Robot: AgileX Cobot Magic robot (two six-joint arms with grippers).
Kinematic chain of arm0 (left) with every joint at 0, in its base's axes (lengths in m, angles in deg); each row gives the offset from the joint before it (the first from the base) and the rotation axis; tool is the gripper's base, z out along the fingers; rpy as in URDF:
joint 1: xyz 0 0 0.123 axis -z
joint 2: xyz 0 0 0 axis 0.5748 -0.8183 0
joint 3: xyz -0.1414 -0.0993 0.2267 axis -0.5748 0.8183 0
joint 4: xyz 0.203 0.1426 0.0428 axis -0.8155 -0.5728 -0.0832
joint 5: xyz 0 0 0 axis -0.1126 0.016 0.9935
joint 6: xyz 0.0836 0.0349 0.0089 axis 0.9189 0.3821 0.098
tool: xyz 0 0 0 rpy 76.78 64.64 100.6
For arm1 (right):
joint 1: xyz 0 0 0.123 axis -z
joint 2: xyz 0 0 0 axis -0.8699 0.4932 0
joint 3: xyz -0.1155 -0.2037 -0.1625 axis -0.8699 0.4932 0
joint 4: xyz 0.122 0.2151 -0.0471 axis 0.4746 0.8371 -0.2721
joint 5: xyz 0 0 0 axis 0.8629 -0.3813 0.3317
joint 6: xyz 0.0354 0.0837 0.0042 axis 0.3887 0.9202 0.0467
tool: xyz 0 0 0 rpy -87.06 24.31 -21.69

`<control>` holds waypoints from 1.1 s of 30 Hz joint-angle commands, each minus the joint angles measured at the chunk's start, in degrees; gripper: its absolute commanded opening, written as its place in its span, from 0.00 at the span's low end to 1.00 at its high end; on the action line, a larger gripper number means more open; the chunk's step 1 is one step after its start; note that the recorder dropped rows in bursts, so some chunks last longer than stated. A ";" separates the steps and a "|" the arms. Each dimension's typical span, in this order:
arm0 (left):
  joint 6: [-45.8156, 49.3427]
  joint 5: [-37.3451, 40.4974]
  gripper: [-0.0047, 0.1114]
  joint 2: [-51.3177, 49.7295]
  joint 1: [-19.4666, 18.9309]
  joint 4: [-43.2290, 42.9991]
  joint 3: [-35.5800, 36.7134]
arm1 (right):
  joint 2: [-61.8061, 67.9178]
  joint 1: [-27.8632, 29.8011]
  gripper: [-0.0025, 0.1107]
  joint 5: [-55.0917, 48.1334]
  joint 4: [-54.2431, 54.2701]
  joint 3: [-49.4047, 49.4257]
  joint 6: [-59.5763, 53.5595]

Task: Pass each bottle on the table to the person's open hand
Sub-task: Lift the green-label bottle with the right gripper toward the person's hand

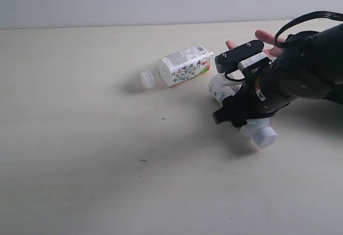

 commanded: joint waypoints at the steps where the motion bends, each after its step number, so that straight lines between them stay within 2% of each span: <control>1: 0.06 0.21 0.04 0.28 0.22 0.51 0.01 | -3.01 0.01 0.02 -0.43 0.89 -0.19 0.01; 7: 0.06 0.21 0.04 0.28 0.22 0.51 0.01 | -5.37 0.01 0.02 -2.56 1.42 -0.19 -0.87; 22: 0.06 0.21 0.04 0.28 0.22 0.51 0.01 | -6.11 -0.10 0.02 -5.30 18.03 -0.19 -16.53; 33: 0.06 0.21 0.04 0.28 0.22 0.51 0.01 | -11.02 -5.37 0.02 -6.78 19.28 -1.73 -16.66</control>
